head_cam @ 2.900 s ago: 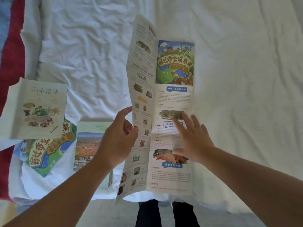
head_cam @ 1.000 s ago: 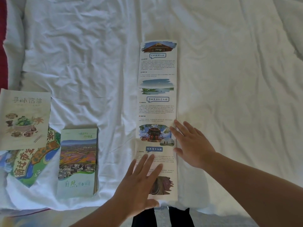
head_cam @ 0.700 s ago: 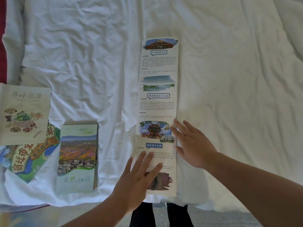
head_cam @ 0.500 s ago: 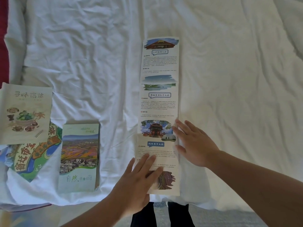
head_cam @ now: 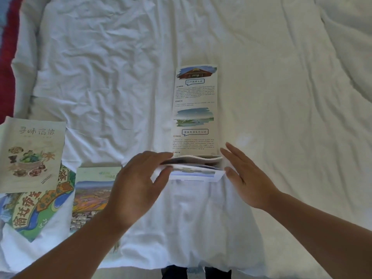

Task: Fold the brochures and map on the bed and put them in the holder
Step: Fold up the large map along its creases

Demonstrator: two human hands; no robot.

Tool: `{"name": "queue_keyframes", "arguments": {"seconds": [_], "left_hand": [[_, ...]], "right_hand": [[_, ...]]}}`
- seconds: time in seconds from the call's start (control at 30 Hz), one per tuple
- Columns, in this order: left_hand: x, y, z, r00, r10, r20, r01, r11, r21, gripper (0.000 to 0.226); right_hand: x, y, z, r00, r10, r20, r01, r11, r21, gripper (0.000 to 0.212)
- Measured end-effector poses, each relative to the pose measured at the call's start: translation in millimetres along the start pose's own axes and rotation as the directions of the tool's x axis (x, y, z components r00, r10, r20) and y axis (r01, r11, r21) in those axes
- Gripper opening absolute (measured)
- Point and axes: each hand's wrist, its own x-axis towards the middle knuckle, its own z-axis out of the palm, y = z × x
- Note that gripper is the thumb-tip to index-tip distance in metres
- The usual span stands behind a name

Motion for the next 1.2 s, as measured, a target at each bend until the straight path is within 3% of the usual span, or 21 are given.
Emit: {"name": "queue_keyframes", "arguments": {"seconds": [0.13,0.23,0.33,0.53,0.73,0.87,1.03,1.2], "left_hand": [[46,-9,29,0.986,-0.153,-0.061,0.154,0.988,0.022,0.048],[71,-18,54,0.971,-0.239,-0.004,0.238,0.968,0.078,0.066],[77,-23,77,0.963,-0.269,0.029,0.26,0.948,0.186,0.068],[76,-37,106,0.965,-0.166,0.204,0.077,0.92,0.385,0.059],[70,-50,111,0.905,-0.135,0.402,-0.031,0.924,0.38,0.066],[41,-52,97,0.918,0.011,0.397,-0.159,0.926,0.341,0.071],[18,-59,91,0.859,0.022,0.512,-0.265,0.875,0.406,0.096],[21,-60,94,0.889,0.101,0.446,-0.3,0.864,0.403,0.079]], "right_hand": [[12,-6,-3,0.981,0.095,-0.172,-0.077,0.992,0.104,0.075],[23,-9,0,0.966,0.112,-0.234,-0.107,0.994,0.034,0.076],[33,-11,3,0.974,0.076,-0.214,-0.096,0.992,-0.086,0.09],[60,-9,12,0.997,0.016,-0.072,-0.038,0.95,-0.311,0.08],[85,-6,14,0.996,0.059,0.063,-0.028,0.911,-0.412,0.082],[94,-5,12,0.984,0.1,0.146,-0.028,0.903,-0.43,0.082],[98,1,9,0.973,0.102,0.205,0.0,0.896,-0.443,0.085],[102,2,9,0.971,0.105,0.214,-0.007,0.911,-0.412,0.088]]}}
